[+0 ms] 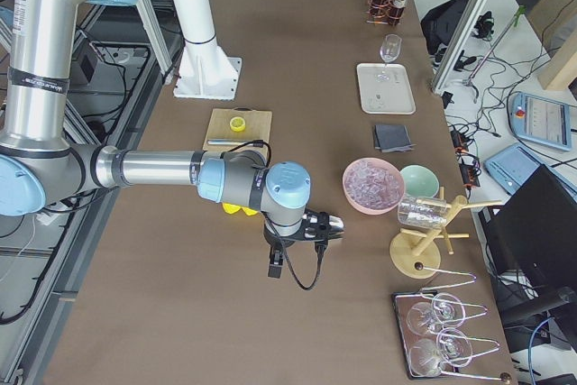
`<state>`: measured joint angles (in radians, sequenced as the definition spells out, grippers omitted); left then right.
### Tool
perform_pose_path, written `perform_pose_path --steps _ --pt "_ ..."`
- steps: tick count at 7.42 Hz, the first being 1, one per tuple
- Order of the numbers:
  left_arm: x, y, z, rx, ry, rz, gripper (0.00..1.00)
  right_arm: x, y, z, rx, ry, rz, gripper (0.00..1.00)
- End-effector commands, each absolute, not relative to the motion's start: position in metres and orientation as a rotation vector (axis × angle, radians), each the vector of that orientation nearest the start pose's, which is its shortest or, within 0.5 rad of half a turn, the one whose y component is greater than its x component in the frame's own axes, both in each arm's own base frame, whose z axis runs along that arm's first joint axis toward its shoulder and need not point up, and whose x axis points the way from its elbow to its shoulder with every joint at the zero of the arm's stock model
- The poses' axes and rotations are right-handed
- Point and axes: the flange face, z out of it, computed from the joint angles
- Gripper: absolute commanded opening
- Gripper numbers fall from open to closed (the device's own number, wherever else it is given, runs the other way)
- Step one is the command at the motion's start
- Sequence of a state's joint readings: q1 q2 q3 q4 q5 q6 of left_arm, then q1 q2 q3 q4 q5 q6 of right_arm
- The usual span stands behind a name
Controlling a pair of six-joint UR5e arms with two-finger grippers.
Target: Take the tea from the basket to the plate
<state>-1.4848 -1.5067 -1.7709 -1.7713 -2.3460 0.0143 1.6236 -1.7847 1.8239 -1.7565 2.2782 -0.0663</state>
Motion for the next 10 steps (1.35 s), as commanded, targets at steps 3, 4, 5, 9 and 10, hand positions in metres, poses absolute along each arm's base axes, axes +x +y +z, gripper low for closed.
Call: perform_pose_path --steps 3,4,5,9,10 --pt "-0.063 -0.558 0.488 0.585 0.582 0.533 0.98 0.075 -0.396 0.621 -0.054 -0.785 0.013 0.99" --pt "-0.06 -0.568 0.473 0.621 0.566 0.593 0.98 0.065 -0.416 0.602 -0.037 -0.783 0.007 0.99" --pt "-0.054 -0.576 0.456 0.646 0.564 0.602 0.98 0.048 -0.439 0.58 -0.03 -0.783 0.006 0.99" --pt "-0.005 -0.66 0.418 0.665 0.372 0.859 0.98 -0.034 -0.496 0.492 -0.029 -0.8 0.039 0.99" --pt "0.01 -0.677 0.404 0.666 0.362 0.877 0.98 -0.053 -0.495 0.478 -0.033 -0.807 0.027 0.99"
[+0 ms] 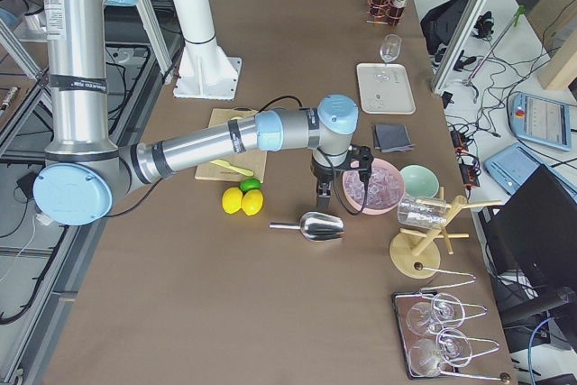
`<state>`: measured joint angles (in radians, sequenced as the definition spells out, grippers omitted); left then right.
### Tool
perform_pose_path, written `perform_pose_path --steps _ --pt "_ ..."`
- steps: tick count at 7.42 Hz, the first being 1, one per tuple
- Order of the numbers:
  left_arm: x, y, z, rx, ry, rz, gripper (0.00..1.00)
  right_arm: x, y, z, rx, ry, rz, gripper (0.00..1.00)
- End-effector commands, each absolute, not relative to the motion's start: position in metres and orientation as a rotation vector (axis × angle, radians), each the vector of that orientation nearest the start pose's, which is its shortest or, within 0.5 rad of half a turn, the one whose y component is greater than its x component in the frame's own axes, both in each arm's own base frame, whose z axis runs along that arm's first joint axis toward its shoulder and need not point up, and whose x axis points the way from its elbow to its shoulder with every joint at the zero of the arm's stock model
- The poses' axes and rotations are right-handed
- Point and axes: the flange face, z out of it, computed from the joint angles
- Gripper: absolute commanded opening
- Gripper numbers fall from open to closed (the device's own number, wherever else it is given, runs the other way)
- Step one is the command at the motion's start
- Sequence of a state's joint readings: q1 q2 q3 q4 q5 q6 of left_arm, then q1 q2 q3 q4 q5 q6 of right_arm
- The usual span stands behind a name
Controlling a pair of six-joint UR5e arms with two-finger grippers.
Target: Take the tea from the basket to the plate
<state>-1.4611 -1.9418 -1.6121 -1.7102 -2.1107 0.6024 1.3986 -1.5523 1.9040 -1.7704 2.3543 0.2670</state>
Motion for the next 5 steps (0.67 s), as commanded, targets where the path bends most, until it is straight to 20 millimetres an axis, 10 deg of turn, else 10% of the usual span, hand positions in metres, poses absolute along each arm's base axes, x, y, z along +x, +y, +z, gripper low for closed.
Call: perform_pose_path --steps 1,5 --pt "0.019 -0.701 0.405 0.645 0.367 0.883 0.98 -0.07 -0.501 0.467 -0.037 -0.81 0.021 0.99" --pt "0.019 -0.755 0.366 0.558 0.426 0.903 0.98 -0.101 -0.51 0.436 -0.04 -0.825 0.019 0.99"
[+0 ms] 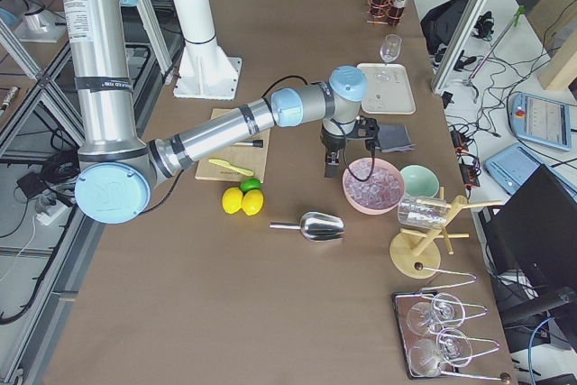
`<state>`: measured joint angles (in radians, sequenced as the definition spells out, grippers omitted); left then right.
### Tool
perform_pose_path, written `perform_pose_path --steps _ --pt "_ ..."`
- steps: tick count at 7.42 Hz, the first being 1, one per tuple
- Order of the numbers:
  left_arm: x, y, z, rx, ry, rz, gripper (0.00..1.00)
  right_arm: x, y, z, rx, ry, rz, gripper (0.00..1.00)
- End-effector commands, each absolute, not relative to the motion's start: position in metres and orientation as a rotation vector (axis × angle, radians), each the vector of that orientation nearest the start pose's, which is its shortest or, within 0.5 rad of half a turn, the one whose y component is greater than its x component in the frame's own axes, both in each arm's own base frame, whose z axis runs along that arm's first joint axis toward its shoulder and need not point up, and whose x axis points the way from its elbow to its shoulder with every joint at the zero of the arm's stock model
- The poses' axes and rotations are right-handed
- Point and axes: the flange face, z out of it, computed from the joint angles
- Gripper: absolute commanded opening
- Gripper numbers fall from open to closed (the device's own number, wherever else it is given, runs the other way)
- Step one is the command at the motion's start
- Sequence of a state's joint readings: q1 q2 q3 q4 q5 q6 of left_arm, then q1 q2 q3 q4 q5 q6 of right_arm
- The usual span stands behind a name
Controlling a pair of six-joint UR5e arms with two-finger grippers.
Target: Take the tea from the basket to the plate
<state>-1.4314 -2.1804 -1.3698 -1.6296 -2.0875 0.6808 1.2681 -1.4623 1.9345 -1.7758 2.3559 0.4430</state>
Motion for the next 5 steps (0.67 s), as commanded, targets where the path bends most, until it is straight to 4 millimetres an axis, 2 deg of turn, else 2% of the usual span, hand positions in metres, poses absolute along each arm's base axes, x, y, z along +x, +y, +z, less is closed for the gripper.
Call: perform_pose_path --steps 1,2,3,4,5 --pt "0.019 -0.765 0.357 0.547 0.465 0.898 0.98 -0.101 -0.511 0.433 -0.035 -0.827 0.017 0.99" --pt "0.02 -0.773 0.348 0.564 0.463 0.951 0.98 -0.102 -0.511 0.429 -0.041 -0.829 0.042 0.99" --pt "0.023 -0.781 0.35 0.563 0.49 0.981 0.98 -0.106 -0.509 0.423 -0.044 -0.833 0.052 0.99" --pt "0.027 -0.782 0.358 0.559 0.549 0.981 0.98 -0.11 -0.507 0.421 -0.052 -0.835 0.06 0.99" --pt "0.028 -0.784 0.357 0.563 0.549 0.982 0.98 -0.119 -0.506 0.419 -0.057 -0.836 0.048 0.99"
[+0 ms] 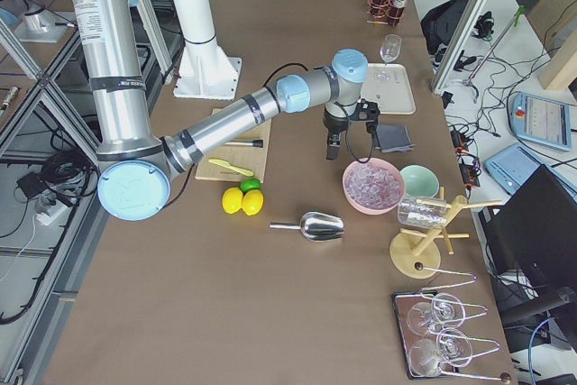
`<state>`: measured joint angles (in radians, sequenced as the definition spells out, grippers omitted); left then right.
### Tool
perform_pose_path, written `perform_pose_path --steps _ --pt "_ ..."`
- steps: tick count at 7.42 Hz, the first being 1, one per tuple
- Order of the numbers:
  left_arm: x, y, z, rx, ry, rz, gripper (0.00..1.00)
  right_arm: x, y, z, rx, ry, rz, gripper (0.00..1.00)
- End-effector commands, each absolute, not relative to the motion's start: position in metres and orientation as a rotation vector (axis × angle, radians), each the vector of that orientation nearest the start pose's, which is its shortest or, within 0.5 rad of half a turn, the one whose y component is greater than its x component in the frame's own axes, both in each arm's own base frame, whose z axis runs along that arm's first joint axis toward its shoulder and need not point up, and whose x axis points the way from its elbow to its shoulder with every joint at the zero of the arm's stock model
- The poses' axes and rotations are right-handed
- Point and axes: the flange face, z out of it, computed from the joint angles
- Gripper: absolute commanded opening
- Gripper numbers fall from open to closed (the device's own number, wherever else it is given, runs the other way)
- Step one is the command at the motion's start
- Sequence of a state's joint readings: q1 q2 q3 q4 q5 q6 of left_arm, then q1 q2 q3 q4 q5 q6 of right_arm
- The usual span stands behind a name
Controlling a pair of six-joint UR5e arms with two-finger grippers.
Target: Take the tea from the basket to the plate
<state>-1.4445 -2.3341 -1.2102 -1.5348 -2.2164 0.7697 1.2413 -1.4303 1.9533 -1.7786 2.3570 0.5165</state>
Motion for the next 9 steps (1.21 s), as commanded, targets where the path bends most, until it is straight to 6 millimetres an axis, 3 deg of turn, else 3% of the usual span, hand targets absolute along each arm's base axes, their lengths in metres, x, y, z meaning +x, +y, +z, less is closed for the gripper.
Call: perform_pose_path --steps 1,3,5,7,9 --pt "0.031 -0.786 0.354 0.568 0.55 0.987 0.98 -0.124 -0.506 0.413 -0.064 -0.839 0.062 0.99" --pt "0.041 -0.788 0.356 0.59 0.543 1.008 0.98 -0.132 -0.511 0.398 -0.063 -0.849 0.084 0.99" --pt "0.045 -0.793 0.373 0.586 0.545 1.027 0.98 -0.132 -0.51 0.392 -0.062 -0.865 0.082 0.99" --pt "0.045 -0.794 0.377 0.596 0.535 1.073 0.95 -0.134 -0.508 0.388 -0.061 -0.873 0.076 0.99" --pt "0.048 -0.796 0.376 0.626 0.517 1.13 0.67 -0.133 -0.507 0.386 -0.058 -0.876 0.073 0.99"
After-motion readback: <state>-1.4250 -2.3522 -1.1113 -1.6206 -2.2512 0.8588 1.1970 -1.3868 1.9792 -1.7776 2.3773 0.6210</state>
